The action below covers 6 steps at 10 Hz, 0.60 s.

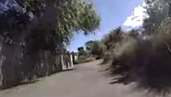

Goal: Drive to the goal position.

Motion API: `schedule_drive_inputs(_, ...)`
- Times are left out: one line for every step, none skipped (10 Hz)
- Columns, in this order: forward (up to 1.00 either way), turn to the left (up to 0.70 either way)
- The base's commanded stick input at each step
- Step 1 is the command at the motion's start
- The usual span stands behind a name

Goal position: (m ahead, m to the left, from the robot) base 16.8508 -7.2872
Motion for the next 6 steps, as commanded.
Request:
schedule_drive_inputs(1.0, 0.0)
schedule_drive_inputs(1.0, 0.0)
schedule_drive_inputs(1.0, 0.0)
schedule_drive_inputs(1.0, 0.0)
schedule_drive_inputs(1.0, 0.0)
schedule_drive_inputs(1.0, 0.0)
